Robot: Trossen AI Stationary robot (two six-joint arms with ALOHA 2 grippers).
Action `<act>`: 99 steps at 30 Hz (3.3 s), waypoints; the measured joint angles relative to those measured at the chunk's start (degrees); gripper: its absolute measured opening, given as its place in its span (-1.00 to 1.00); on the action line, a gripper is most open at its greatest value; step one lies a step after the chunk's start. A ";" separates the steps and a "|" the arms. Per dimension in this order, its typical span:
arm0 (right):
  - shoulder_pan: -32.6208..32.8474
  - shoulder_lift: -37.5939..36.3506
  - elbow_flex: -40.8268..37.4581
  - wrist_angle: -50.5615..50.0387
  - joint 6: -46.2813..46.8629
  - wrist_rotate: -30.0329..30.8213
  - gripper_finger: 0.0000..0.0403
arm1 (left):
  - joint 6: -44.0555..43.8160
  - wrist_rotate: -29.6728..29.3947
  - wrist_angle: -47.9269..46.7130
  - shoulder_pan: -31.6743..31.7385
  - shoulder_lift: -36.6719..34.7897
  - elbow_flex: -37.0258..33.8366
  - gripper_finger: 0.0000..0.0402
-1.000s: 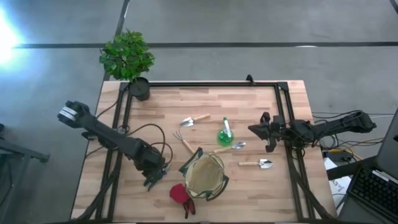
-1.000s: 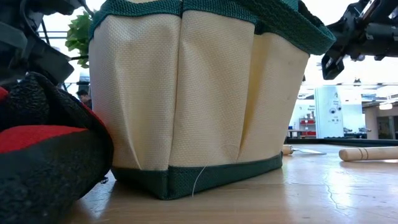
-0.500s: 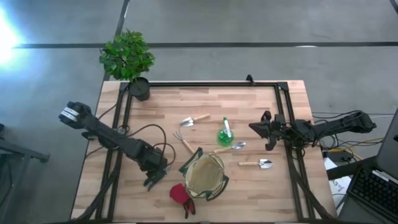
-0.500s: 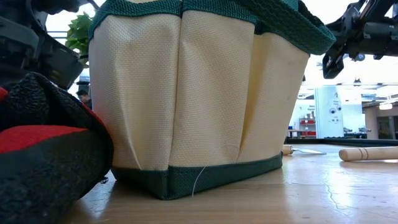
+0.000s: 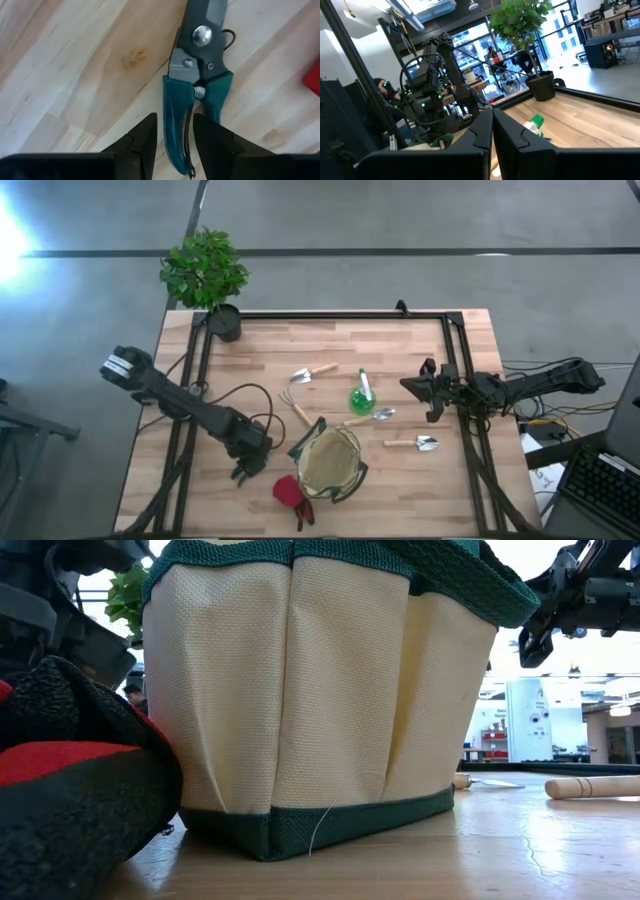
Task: Pick & Place Garden tools in Gardening bag
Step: Put the shear scissors into the gardening bag
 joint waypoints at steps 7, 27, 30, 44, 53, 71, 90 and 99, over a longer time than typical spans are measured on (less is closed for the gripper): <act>0.00 0.00 0.00 0.00 -0.02 -0.02 -0.96 | 0.72 0.27 0.37 -0.56 3.70 0.00 -0.36; -0.03 0.00 0.00 0.03 -2.12 0.05 -0.96 | 10.39 -0.64 -12.12 -0.18 -6.14 5.09 -0.72; -0.04 0.00 0.02 0.07 -2.59 0.91 -0.96 | 10.92 -4.92 -14.80 0.18 -11.29 9.79 -0.72; -0.04 -0.02 0.00 0.07 -2.55 4.52 -0.96 | 29.79 -27.29 -4.29 3.57 -13.21 28.76 -0.72; 0.00 -0.01 0.00 0.08 -2.39 4.49 -0.96 | 34.60 -21.14 -4.72 6.45 -0.04 38.07 -0.72; 0.00 0.04 0.00 -0.06 -2.36 4.36 -0.96 | 36.06 -15.62 -6.13 8.11 10.55 44.08 -0.72; 0.02 6.25 19.32 -23.96 -2.76 -8.20 -0.96 | 34.50 -10.97 -0.90 10.48 12.03 40.27 -0.72; 5.06 26.13 41.78 -50.71 4.49 -8.35 -0.96 | 34.81 -9.71 -1.58 11.61 12.76 38.66 -0.72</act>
